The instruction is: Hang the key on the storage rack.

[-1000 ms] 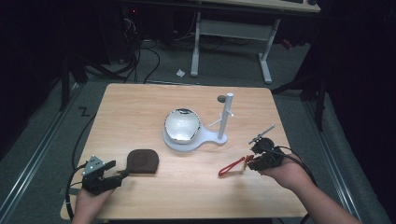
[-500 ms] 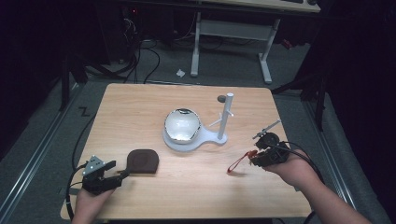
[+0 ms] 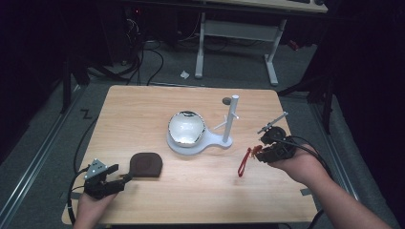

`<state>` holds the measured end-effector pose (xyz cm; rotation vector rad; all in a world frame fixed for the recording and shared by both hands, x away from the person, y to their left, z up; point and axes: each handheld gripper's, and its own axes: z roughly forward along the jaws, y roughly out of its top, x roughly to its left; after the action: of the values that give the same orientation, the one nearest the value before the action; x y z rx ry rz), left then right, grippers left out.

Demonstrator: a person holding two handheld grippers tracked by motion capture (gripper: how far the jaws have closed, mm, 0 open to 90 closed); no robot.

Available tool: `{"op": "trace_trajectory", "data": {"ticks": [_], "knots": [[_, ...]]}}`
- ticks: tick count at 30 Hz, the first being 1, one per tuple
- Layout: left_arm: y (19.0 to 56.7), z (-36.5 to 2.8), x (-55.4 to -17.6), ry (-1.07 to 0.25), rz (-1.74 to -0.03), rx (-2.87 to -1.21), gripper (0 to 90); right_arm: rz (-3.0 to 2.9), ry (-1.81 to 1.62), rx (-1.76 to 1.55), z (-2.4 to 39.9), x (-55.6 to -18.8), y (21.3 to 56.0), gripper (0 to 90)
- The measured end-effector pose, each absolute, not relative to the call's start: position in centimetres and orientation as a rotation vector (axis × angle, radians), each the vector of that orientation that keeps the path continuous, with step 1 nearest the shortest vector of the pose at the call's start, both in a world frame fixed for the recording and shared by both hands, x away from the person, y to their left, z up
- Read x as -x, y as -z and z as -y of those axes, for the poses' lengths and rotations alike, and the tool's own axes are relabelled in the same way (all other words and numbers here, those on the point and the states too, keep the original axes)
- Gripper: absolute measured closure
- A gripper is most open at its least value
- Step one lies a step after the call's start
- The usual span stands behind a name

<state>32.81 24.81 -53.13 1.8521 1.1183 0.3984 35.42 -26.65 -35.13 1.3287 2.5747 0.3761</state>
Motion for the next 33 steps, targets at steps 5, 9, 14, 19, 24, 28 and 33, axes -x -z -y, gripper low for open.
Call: {"op": "trace_trajectory", "data": {"ticks": [5, 9, 14, 19, 24, 28, 33], "knots": [[53.1, -24.8, -32.8, -0.398, -1.119, -1.852, 28.4, -2.579, -0.375, -1.304, 26.0, -35.7, 34.5, 67.4], [53.1, -24.9, -32.8, -0.397, -1.119, -1.851, 28.4, -2.58, -0.378, -1.3, 25.6, -35.9, 33.9, 67.4], [53.2, -24.9, -32.8, -0.396, -1.119, -1.851, 28.4, -2.582, -0.383, -1.289, 25.1, -36.1, 33.1, 67.4], [53.2, -24.9, -32.8, -0.396, -1.121, -1.85, 28.5, -2.578, -0.395, -1.272, 24.6, -36.4, 32.0, 67.5], [53.2, -25.0, -32.8, -0.395, -1.121, -1.849, 28.5, -2.576, -0.409, -1.271, 24.3, -36.6, 31.1, 67.5], [53.2, -25.0, -32.8, -0.394, -1.122, -1.849, 28.5, -2.578, -0.419, -1.266, 24.0, -36.9, 30.5, 67.5], [53.2, -25.0, -32.8, -0.394, -1.124, -1.847, 28.5, -2.585, -0.432, -1.275, 23.7, -37.2, 29.9, 67.6]]}}
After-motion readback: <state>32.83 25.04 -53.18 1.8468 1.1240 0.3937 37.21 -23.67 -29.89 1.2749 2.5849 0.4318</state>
